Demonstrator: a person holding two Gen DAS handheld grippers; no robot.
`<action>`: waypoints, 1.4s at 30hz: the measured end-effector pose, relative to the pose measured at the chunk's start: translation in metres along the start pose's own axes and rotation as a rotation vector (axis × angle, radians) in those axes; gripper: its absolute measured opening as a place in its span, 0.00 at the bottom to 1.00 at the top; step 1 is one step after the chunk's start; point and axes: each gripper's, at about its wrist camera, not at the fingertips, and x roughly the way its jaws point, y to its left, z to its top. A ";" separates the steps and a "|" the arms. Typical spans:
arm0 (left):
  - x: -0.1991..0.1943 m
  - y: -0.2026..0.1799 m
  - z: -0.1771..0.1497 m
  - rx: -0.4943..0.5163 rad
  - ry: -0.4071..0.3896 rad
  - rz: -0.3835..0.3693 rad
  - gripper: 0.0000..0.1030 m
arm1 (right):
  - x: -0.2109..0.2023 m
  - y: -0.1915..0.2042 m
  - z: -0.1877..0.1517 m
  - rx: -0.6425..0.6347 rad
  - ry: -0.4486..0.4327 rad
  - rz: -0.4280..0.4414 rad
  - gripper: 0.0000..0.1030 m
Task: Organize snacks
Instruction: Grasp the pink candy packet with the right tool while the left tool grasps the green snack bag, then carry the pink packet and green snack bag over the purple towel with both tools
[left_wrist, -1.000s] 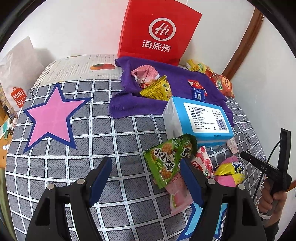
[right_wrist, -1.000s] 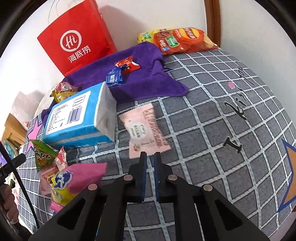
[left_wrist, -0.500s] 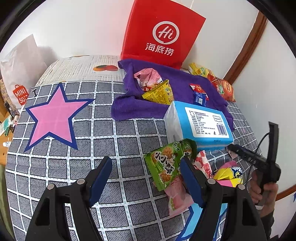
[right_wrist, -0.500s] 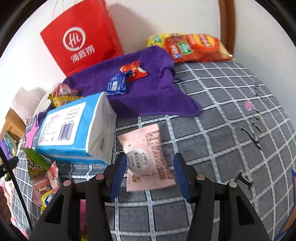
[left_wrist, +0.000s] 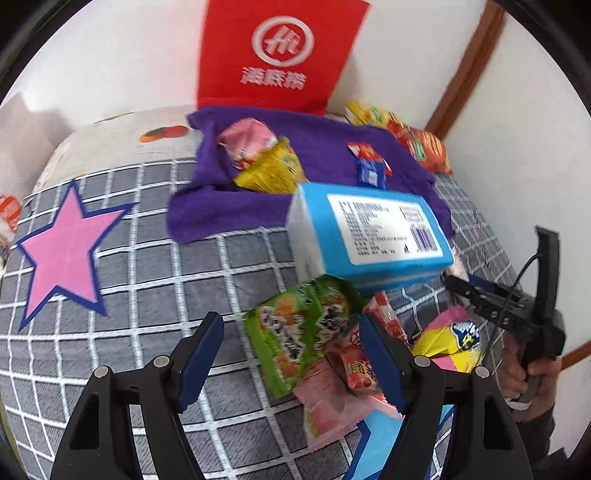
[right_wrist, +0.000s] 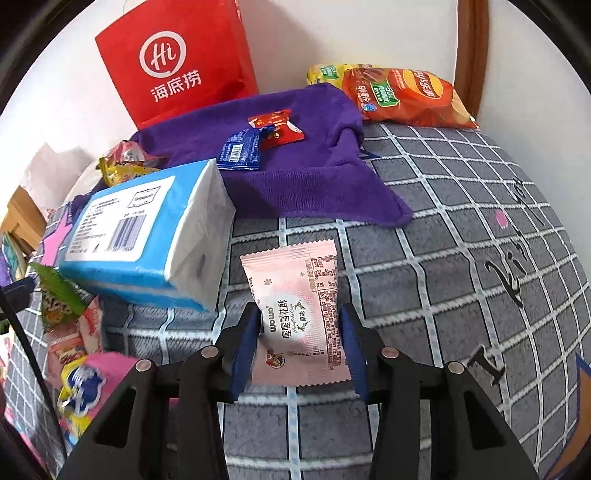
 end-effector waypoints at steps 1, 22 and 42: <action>0.005 -0.003 0.001 0.014 0.007 0.000 0.72 | -0.004 -0.001 -0.002 -0.005 -0.001 -0.003 0.43; 0.003 -0.011 0.010 0.058 -0.007 -0.022 0.46 | -0.051 0.010 -0.007 -0.069 -0.029 -0.024 0.43; -0.045 -0.004 0.097 0.019 -0.148 0.062 0.46 | -0.087 0.052 0.108 -0.181 -0.184 0.007 0.43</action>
